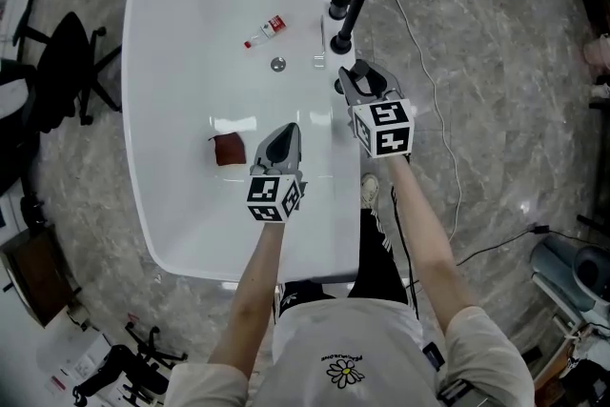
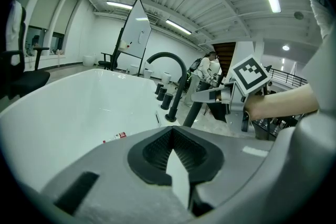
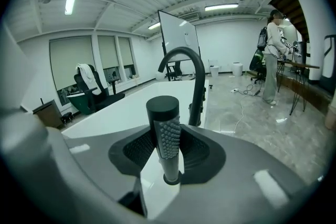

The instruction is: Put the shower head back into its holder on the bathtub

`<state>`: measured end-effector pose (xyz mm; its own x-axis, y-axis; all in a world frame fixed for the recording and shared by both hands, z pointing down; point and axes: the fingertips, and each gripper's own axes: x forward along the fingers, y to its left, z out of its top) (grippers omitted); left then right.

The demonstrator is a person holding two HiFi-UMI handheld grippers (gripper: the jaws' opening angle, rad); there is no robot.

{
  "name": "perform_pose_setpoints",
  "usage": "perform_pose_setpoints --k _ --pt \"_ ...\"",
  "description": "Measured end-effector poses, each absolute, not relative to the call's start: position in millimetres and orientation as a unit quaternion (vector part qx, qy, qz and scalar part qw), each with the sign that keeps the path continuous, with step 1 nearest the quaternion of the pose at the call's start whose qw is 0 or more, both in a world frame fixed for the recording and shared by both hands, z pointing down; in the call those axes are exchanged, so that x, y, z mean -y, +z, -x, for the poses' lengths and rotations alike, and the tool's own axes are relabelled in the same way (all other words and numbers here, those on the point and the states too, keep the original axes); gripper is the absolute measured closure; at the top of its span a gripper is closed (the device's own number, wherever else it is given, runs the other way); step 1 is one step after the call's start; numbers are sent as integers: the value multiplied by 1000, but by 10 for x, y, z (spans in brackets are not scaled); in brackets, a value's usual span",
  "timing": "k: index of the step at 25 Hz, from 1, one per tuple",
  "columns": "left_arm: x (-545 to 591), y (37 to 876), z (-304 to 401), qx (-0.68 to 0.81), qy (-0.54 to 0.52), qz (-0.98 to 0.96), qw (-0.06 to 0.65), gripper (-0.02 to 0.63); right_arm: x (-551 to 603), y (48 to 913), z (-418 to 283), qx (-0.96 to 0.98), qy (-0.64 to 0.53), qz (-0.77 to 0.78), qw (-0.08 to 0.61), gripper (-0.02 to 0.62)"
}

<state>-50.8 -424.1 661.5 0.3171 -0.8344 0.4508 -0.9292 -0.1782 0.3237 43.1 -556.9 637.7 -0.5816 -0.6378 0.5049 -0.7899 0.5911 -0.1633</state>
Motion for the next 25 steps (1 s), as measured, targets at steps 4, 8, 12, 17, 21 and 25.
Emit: perform_pose_setpoints --k 4,8,12,17,21,25 --pt "4175 6614 524 578 90 -761 281 604 5460 6536 -416 867 184 -403 228 454" --pt "4131 6538 545 577 88 -763 278 604 5499 6478 -385 855 235 -414 206 446" --pt "4078 6337 522 574 80 -771 264 604 5466 6085 -401 848 265 -435 148 408" --pt "4025 5727 520 572 28 -788 226 604 5233 5228 -402 869 226 -432 82 451" --pt "3950 4998 533 575 -27 -799 173 604 4792 4473 -390 890 168 -421 54 586" --pt "3745 4305 560 568 -96 -808 125 605 4211 3906 -328 905 185 -381 -29 588"
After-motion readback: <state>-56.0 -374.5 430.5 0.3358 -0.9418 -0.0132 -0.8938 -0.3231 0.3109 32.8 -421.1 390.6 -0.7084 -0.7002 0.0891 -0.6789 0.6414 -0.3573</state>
